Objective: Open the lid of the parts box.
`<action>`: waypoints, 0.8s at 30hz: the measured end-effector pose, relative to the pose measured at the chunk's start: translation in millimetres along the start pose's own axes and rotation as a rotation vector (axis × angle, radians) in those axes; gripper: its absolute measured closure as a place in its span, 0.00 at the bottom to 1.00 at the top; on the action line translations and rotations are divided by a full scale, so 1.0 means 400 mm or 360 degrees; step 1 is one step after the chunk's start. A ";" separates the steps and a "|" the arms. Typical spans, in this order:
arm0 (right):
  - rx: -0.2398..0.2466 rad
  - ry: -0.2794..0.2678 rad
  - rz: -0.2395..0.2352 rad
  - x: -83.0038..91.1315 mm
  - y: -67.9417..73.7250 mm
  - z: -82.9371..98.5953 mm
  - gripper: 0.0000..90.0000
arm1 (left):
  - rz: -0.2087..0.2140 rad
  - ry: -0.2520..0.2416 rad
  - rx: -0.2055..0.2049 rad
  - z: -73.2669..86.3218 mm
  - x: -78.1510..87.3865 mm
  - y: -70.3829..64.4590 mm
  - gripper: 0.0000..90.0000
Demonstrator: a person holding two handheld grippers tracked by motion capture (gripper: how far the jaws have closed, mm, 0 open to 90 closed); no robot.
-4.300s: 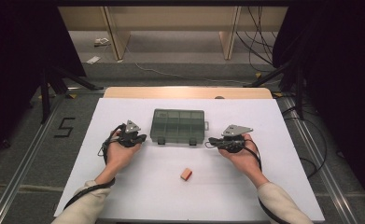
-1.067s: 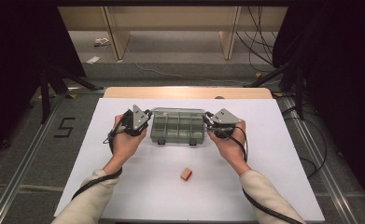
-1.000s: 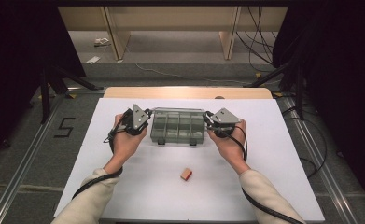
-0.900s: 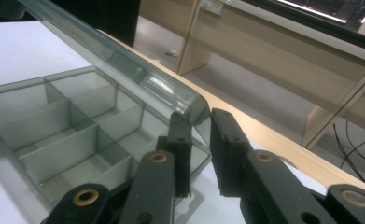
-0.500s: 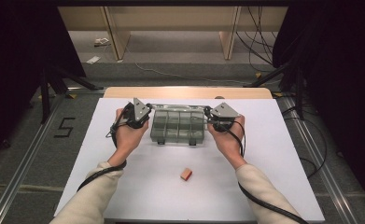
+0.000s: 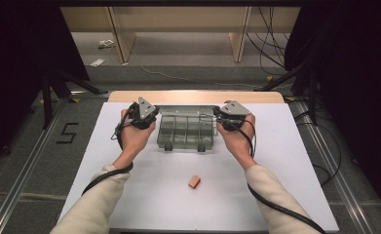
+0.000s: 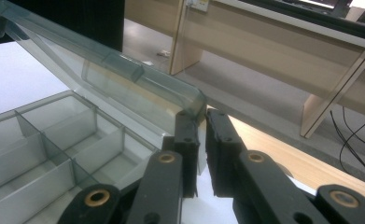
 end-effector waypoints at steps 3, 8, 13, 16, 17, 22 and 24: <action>-0.0012 0.0001 -0.0002 -0.004 -0.005 -0.006 0.94 | -0.0004 0.0007 0.0002 -0.004 -0.001 0.000 0.93; -0.0033 0.0015 -0.0024 -0.011 -0.015 -0.017 0.94 | -0.0003 0.0011 0.0014 -0.010 -0.004 0.003 0.93; -0.0052 0.0022 -0.0040 -0.017 -0.024 -0.025 0.94 | 0.0000 0.0020 0.0019 -0.017 -0.009 0.007 0.93; -0.0062 0.0021 -0.0040 -0.023 -0.027 -0.030 0.94 | 0.0002 0.0021 0.0035 -0.023 -0.013 0.011 0.93; -0.0064 0.0021 -0.0038 -0.024 -0.027 -0.031 0.94 | 0.0003 0.0021 0.0039 -0.025 -0.015 0.013 0.93; -0.0065 0.0020 -0.0032 -0.032 -0.032 -0.037 0.94 | 0.0010 0.0016 0.0067 -0.032 -0.024 0.020 0.93; -0.0067 0.0021 -0.0029 -0.037 -0.036 -0.041 0.94 | 0.0012 0.0011 0.0086 -0.037 -0.029 0.023 0.93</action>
Point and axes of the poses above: each handheld gripper's, and its own axes: x roughly backward along the jaws, z roughly out of its underside, y roughly to its left, the point moved 2 cm from there along -x, roughly forward along the jaws, and after that the axes turned 12 degrees about y, right-handed, at the moved point
